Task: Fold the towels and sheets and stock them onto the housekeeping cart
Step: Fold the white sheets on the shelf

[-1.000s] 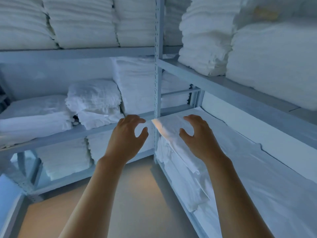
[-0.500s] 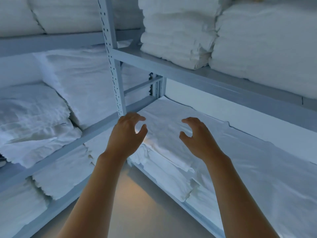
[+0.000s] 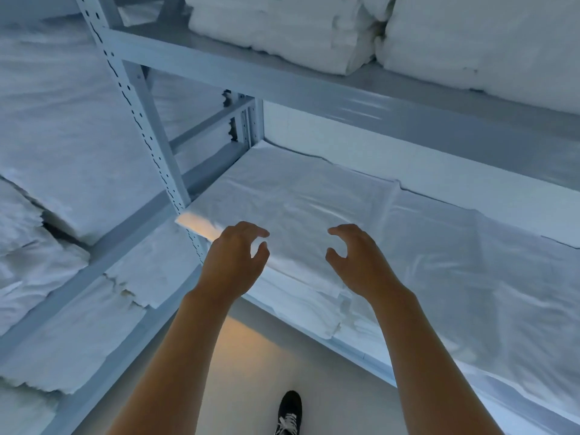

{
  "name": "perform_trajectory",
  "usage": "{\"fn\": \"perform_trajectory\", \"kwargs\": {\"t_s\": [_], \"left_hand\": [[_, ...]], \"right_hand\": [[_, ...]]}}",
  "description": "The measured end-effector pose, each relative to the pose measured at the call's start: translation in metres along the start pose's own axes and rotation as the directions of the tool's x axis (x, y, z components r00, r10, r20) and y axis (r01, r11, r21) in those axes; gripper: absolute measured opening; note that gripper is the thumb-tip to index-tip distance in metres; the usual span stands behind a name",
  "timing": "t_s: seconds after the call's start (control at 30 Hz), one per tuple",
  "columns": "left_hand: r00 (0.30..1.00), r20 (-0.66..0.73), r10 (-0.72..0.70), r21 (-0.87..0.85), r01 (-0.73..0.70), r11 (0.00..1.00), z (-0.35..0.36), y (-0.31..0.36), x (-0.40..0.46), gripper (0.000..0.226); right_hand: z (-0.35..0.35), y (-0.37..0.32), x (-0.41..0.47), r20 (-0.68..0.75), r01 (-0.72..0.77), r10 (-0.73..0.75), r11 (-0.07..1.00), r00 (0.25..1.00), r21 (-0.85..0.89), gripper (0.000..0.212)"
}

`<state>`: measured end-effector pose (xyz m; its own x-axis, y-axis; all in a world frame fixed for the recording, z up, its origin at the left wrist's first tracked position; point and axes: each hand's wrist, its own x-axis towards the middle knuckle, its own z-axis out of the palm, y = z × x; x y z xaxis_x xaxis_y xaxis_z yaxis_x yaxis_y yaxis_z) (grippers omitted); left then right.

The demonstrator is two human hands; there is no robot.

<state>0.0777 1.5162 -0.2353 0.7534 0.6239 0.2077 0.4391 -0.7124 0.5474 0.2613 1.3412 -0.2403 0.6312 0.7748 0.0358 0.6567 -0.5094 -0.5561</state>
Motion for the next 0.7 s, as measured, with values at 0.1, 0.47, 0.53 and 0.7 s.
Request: {"fn": "perform_trajectory", "kwargs": {"t_s": [0.1, 0.47, 0.53, 0.7], "left_hand": [[0.998, 0.059, 0.017, 0.072, -0.022, 0.997, 0.012, -0.02, 0.027, 0.025], [0.971, 0.235, 0.04, 0.238, -0.098, 0.966, 0.061, -0.112, 0.12, 0.044], [0.962, 0.269, 0.046, 0.236, -0.112, 0.965, 0.073, -0.134, 0.137, 0.045], [0.931, 0.356, 0.082, 0.226, -0.171, 0.959, 0.105, -0.196, 0.18, 0.048]], "right_hand": [[0.024, 0.007, 0.035, 0.006, -0.016, 0.016, 0.999, 1.0, 0.03, 0.046], [0.128, 0.026, 0.138, 0.098, -0.065, 0.064, 0.998, 0.993, 0.003, 0.063], [0.149, 0.03, 0.151, 0.109, -0.091, 0.092, 0.996, 0.99, -0.012, 0.064], [0.204, 0.03, 0.185, 0.138, -0.172, 0.177, 0.984, 0.975, -0.043, 0.067]]}}
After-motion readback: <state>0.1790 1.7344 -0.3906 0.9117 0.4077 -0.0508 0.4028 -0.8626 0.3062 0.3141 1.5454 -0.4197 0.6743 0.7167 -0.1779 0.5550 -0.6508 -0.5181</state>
